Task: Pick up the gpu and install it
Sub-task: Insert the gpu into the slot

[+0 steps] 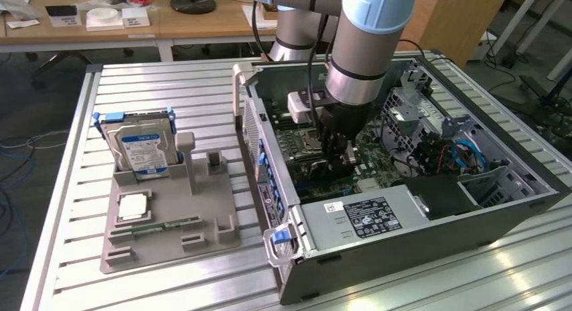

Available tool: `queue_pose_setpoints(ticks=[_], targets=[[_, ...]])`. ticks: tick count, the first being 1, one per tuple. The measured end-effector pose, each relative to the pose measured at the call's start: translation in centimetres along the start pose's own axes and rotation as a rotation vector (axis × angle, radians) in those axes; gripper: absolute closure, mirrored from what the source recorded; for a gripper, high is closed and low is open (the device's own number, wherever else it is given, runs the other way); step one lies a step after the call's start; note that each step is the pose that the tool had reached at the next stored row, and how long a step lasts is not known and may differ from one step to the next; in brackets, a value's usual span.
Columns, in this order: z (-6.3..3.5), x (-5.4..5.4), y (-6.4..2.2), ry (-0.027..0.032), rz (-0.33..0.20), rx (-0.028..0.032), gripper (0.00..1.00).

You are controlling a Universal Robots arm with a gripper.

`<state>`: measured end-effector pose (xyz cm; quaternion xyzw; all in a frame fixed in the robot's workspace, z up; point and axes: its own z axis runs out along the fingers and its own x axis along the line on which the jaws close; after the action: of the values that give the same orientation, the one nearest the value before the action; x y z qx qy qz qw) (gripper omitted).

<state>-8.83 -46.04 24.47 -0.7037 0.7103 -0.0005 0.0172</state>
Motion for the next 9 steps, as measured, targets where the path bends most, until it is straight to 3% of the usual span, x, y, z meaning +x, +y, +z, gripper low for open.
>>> queue_pose_setpoints(ticks=[9], targets=[[0.06, 0.00, 0.08, 0.0000, 0.000, 0.0000, 0.73]])
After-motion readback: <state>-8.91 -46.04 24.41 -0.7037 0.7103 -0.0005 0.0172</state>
